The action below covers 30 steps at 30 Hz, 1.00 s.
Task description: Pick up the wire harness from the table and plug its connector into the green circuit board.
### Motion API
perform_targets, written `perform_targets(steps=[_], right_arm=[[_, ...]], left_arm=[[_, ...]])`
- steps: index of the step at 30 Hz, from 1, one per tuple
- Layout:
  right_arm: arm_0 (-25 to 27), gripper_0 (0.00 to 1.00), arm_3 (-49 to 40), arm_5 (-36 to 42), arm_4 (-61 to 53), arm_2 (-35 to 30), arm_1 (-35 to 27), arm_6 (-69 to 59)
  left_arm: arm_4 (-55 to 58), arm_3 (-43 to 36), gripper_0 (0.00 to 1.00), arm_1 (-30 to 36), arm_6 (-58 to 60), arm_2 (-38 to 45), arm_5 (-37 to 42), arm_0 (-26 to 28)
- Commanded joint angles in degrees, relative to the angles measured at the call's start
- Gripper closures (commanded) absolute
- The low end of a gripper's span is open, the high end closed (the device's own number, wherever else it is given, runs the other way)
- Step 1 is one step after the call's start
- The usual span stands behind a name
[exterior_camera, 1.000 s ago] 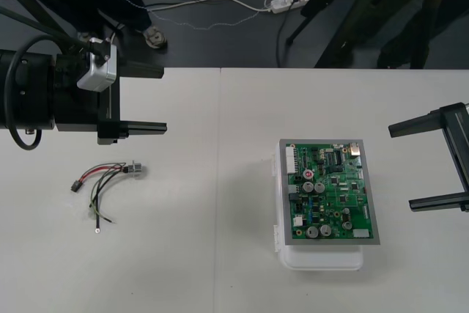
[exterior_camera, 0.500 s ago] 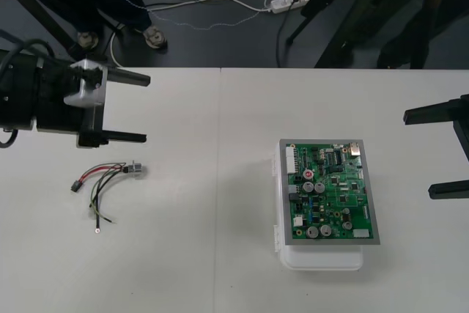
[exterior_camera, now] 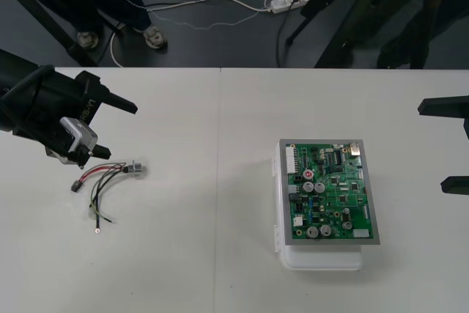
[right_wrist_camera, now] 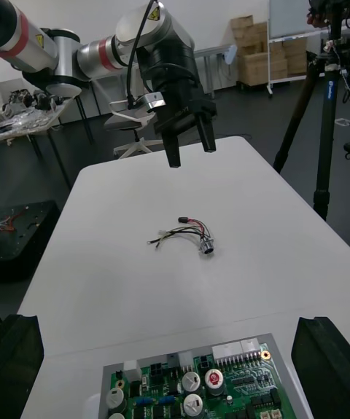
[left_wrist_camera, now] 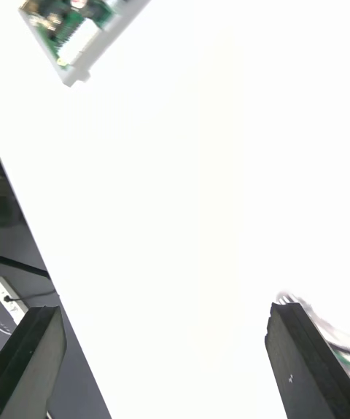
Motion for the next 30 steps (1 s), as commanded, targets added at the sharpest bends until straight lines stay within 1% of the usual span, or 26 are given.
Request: perform_targets(steps=[1, 5, 7, 11, 17, 23, 27, 29, 30], right_arm=[[0.7, 0.0, -0.2, -0.3, -0.7, -1.5, 0.8, 9.3], [1.5, 0.0, -0.2, -0.3, -0.3, -1.1, 1.2, 13.7], [2.4, 0.0, -0.2, -0.3, -0.1, -1.1, 1.2, 17.0], [3.8, 0.0, -0.2, -0.3, -0.1, -1.1, 1.2, 19.8], [5.6, 0.0, -0.2, -0.3, -0.3, -1.1, 1.2, 19.5], [6.9, 0.0, -0.2, -0.3, -0.4, -0.4, 1.3, 19.2], [7.0, 0.0, -0.2, -0.3, -0.6, 1.3, 2.4, 18.8], [7.1, 0.0, -0.2, -0.3, -0.6, 1.9, 2.6, 18.8], [7.2, 0.0, -0.2, -0.3, -0.9, 2.9, 2.9, 18.8]], left_arm=[[-1.1, -0.2, 0.19, 5.8, -14.3, -3.9, -0.7, -3.9], [-1.8, -0.2, 0.19, 8.4, -21.2, -7.7, 0.9, -5.7], [-2.2, -0.2, 0.19, 10.0, -26.4, -10.9, 2.2, -7.5], [-3.0, -0.2, 0.19, 11.9, -32.8, -16.2, 4.1, -10.3], [-7.8, -0.2, 0.19, 13.7, -41.8, -28.2, 7.8, -18.2], [-12.0, 0.1, 0.19, 14.0, -47.2, -40.2, 10.6, -26.5], [-15.1, 0.4, 0.19, 14.3, -50.6, -50.0, 12.6, -33.9], [-15.8, 0.5, 0.19, 14.3, -51.4, -52.6, 13.0, -35.9], [-16.9, 0.5, 0.19, 14.3, -52.5, -56.3, 13.9, -38.7]])
